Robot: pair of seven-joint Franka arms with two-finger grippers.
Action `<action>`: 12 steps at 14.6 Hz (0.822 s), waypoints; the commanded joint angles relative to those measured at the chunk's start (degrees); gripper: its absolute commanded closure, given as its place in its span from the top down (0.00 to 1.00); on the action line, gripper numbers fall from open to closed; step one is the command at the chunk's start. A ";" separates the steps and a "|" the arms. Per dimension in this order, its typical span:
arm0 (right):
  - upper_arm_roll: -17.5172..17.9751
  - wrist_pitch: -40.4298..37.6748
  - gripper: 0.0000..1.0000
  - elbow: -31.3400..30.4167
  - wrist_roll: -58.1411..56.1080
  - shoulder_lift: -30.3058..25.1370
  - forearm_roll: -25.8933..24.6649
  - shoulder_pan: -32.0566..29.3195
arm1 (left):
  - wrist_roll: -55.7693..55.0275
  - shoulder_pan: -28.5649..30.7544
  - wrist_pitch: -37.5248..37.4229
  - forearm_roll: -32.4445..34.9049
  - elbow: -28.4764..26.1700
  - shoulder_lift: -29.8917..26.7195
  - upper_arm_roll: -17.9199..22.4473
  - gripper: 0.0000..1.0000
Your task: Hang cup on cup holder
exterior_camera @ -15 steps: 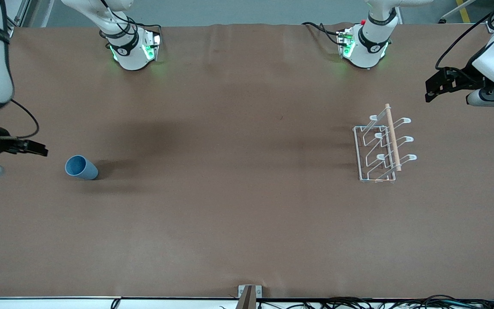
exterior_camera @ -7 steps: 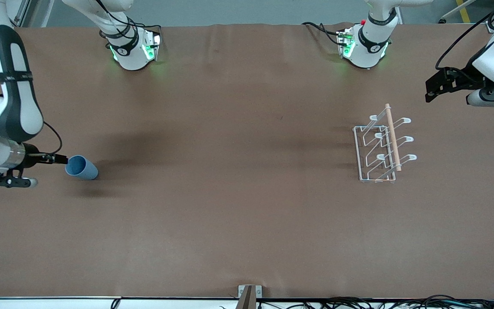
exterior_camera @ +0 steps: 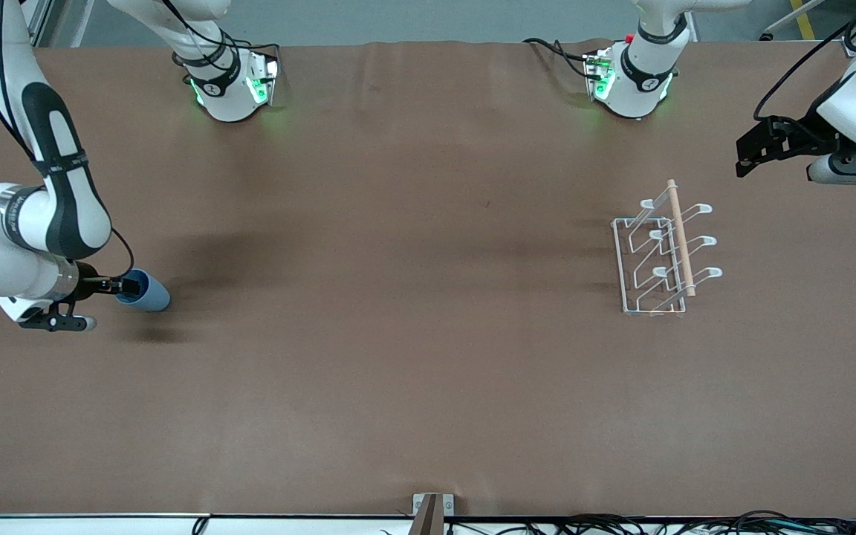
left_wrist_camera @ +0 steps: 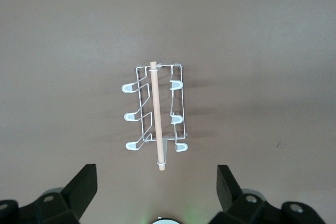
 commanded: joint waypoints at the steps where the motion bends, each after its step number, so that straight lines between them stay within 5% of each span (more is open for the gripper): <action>1: 0.76 0.77 0.21 -0.16 -0.75 0.48 -0.09 -1.25 | 0.36 -0.30 0.03 -0.64 1.07 0.42 -0.07 1.00; 3: 0.85 0.16 0.04 -0.16 -0.75 0.48 -0.09 -1.34 | 0.36 -0.82 0.03 -0.64 1.07 0.42 -0.07 1.00; 10: 1.29 -7.12 0.01 0.55 -0.57 -5.57 -0.01 -0.46 | 0.27 -1.87 0.03 -0.64 1.51 0.60 -0.07 1.00; 12: 3.74 -10.46 0.01 0.98 -0.57 -9.08 1.39 -0.55 | 0.27 -2.05 0.03 -0.64 1.51 0.60 -0.07 1.00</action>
